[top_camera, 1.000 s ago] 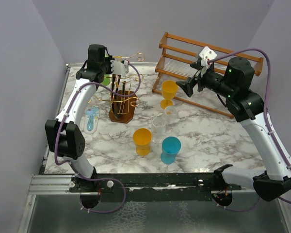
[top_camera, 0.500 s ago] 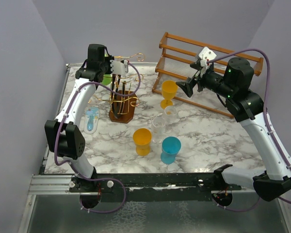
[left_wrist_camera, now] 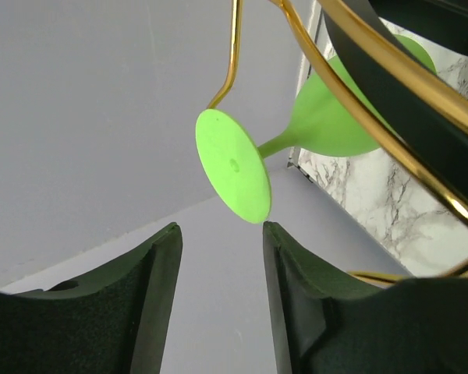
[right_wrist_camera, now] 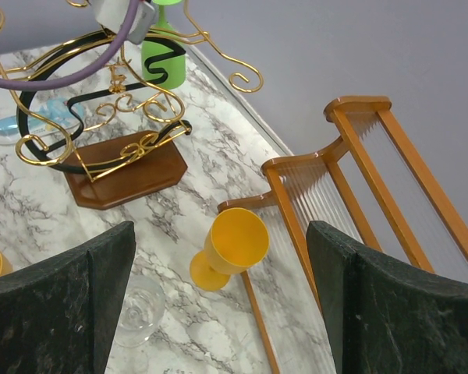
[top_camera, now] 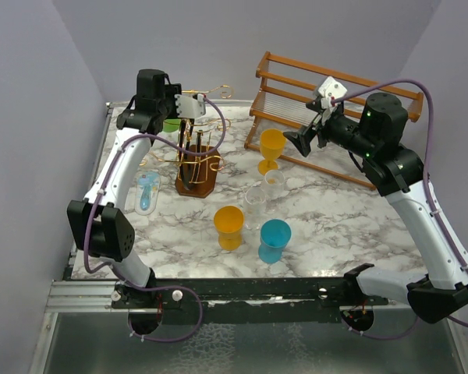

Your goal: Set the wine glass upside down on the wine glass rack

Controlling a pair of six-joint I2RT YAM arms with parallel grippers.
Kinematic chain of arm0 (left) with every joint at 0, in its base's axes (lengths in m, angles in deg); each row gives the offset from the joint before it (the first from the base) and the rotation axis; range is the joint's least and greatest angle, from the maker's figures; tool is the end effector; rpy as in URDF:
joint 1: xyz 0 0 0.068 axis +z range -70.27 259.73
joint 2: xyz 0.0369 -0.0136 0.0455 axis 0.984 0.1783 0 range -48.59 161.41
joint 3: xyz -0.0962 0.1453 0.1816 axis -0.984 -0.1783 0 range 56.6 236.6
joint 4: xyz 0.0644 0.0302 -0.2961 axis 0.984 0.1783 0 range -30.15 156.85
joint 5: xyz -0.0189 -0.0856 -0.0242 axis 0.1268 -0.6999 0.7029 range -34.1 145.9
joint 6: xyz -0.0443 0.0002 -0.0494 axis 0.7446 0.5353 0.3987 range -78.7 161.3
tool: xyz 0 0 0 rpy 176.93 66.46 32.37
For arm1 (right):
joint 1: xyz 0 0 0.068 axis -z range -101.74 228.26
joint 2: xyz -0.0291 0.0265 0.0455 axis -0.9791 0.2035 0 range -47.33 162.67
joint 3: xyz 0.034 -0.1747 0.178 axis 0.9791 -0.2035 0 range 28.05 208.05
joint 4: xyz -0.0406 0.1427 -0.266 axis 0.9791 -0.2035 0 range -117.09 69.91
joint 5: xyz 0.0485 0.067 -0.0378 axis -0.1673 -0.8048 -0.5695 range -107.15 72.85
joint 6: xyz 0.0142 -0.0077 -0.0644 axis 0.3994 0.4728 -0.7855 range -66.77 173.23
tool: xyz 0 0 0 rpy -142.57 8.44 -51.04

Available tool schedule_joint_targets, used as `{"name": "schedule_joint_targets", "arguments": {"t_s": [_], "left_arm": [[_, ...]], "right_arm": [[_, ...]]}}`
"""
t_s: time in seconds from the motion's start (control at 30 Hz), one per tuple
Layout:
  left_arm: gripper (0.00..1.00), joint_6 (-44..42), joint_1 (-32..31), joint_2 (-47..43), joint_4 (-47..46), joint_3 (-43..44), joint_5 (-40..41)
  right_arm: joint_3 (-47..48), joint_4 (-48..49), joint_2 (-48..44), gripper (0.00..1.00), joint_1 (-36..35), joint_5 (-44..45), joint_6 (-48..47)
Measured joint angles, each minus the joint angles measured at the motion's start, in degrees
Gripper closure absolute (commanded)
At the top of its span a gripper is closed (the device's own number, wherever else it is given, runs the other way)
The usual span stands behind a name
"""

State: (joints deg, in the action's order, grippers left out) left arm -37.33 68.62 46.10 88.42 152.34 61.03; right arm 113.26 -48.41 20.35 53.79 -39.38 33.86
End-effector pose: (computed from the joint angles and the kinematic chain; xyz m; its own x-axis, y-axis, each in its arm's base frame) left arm 0.4339 -0.0804 0.3617 0.0225 0.9907 -0.1344 0.4669 0.1084 0.8776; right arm 0.2717 0.1455 0.4593 0.0787 -0.3015 -0.9502 -0.7374 0.6238 -0.2590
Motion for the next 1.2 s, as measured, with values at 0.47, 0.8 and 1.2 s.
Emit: {"name": "schedule_joint_targets", "arguments": {"t_s": [0.47,0.8,1.2], "left_arm": [[0.09,5.4,0.0,-8.6,-0.3,-2.5,-2.2],[0.04,29.2,0.0,-14.8,-4.7,-2.8,1.4],[0.04,51.8,0.0,-19.7,-2.7,-3.3,2.7]], "right_arm": [[-1.1,-3.0,1.6,0.10,0.0,0.6,-3.7],[-4.1,-5.1,8.1,0.14,0.0,3.8,-4.9],[-4.3,-0.2,20.5,0.30,0.0,14.1,-2.3]]}}
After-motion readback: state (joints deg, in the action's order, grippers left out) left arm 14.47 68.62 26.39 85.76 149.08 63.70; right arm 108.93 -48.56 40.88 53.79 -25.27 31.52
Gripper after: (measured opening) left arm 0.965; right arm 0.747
